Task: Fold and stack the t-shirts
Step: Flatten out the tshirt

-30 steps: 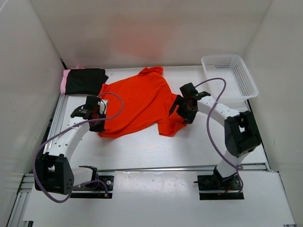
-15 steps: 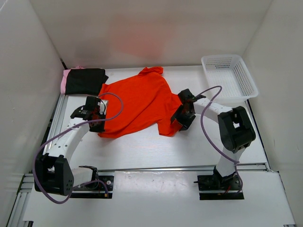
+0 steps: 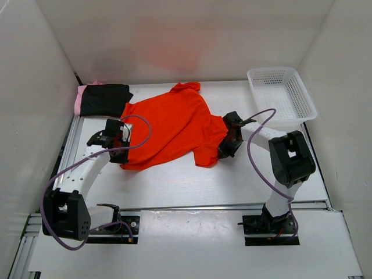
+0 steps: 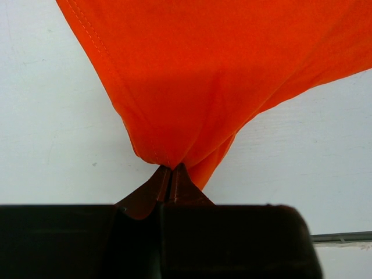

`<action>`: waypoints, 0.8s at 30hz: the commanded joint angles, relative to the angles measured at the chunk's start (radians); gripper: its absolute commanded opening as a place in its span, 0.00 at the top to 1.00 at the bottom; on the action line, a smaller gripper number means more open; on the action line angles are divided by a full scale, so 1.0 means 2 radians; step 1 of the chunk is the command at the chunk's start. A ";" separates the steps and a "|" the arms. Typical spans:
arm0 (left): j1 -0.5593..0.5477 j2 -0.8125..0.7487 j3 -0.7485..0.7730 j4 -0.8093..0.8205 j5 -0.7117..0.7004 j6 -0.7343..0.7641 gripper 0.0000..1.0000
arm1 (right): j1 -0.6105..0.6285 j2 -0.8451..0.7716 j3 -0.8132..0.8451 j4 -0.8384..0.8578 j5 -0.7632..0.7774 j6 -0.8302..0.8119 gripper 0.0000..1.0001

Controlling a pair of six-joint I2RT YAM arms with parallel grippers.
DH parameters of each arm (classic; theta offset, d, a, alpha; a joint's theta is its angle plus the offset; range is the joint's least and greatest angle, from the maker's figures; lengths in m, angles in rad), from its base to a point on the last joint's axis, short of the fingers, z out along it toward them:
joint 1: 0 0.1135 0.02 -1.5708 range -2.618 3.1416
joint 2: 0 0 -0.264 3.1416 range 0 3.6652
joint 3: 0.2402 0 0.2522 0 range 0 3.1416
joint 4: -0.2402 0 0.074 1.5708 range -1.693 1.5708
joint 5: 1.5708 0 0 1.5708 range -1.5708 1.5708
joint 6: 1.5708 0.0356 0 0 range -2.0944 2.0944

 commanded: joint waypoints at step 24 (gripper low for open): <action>-0.002 -0.007 -0.011 0.001 0.006 0.000 0.90 | 0.015 -0.519 -0.344 -0.087 0.094 0.019 0.59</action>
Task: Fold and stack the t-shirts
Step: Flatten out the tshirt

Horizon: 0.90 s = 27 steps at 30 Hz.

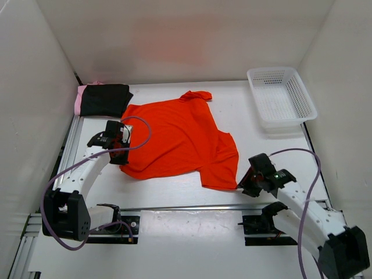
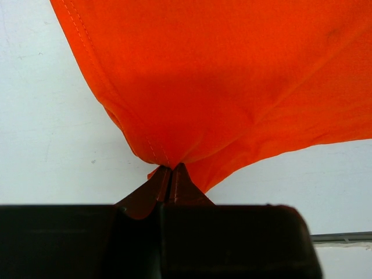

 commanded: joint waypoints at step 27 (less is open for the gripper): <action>0.009 0.098 0.142 0.011 -0.025 0.000 0.90 | -0.123 0.277 0.229 0.100 -0.114 -0.099 1.00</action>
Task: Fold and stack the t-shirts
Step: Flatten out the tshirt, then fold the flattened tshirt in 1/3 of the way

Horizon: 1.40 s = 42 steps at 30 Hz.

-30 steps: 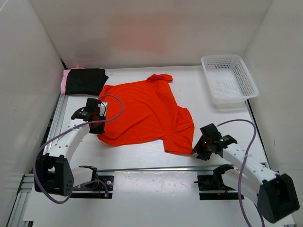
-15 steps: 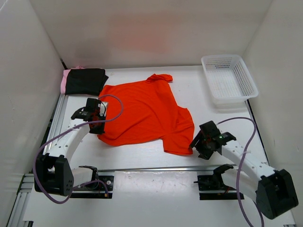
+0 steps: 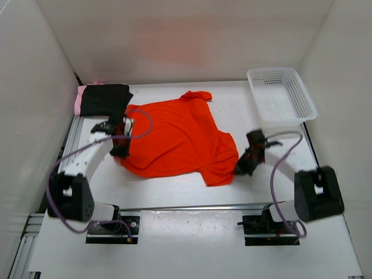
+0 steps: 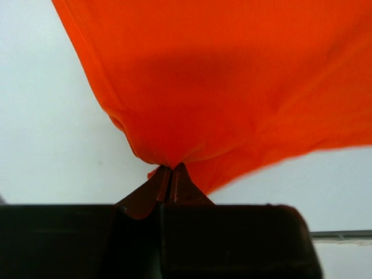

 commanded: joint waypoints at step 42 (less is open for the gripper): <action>-0.008 -0.095 -0.104 -0.002 -0.039 0.000 0.88 | 0.025 -0.384 -0.086 -0.146 0.118 -0.019 1.00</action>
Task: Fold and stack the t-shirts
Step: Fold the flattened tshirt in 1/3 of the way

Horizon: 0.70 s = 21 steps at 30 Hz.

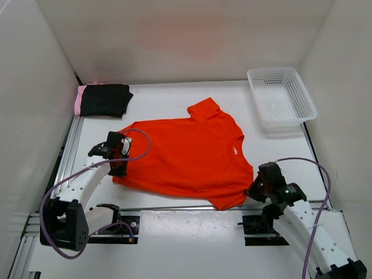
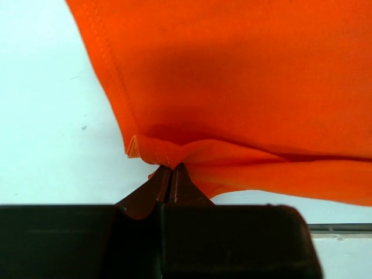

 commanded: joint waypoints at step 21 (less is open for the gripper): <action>0.058 0.057 0.054 0.007 0.028 0.000 0.88 | -0.048 0.458 0.307 0.160 0.024 -0.166 1.00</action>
